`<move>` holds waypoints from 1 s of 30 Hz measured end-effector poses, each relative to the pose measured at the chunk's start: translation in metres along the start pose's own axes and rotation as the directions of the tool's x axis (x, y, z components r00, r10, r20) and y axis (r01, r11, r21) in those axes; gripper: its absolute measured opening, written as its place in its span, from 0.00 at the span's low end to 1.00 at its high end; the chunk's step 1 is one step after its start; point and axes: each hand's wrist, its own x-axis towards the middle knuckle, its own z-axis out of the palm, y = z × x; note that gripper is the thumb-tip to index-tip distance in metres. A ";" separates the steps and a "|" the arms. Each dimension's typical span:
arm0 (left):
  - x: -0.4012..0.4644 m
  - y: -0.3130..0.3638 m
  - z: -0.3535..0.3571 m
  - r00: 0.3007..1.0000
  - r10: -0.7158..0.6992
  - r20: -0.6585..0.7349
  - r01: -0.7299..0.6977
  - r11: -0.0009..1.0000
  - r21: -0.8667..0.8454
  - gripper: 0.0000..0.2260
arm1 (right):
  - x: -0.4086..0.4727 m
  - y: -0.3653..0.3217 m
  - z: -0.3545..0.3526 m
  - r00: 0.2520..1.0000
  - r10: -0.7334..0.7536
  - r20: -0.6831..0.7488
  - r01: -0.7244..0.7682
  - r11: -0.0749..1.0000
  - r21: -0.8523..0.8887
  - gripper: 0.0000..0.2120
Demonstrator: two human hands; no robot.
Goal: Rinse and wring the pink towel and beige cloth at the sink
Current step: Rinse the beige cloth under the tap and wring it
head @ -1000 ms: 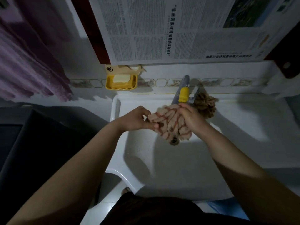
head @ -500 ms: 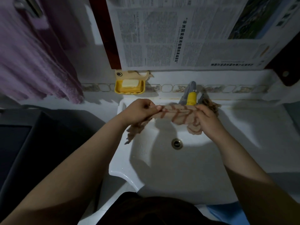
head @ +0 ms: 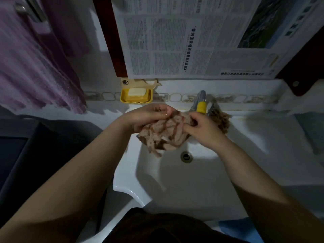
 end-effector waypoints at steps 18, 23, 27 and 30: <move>0.014 -0.075 0.052 0.999 -0.037 0.010 0.036 0.809 -0.586 0.30 | 0.054 -0.038 -0.037 0.997 0.013 -0.071 0.003 0.975 0.221 0.08; 0.019 -0.066 0.051 0.998 0.052 -0.032 -0.056 0.584 -0.810 0.40 | 0.024 -0.025 -0.013 0.931 -0.348 0.111 0.365 0.896 -0.253 0.11; 0.013 -0.062 0.035 0.996 -0.046 -0.071 -0.019 0.690 -0.723 0.17 | -0.019 0.005 -0.010 0.890 -0.369 0.268 0.435 0.864 -0.253 0.25; 0.007 -0.053 0.027 0.991 -0.132 0.011 0.114 0.806 -0.580 0.07 | -0.016 0.026 -0.027 0.802 -0.545 0.243 0.563 0.555 -0.612 0.36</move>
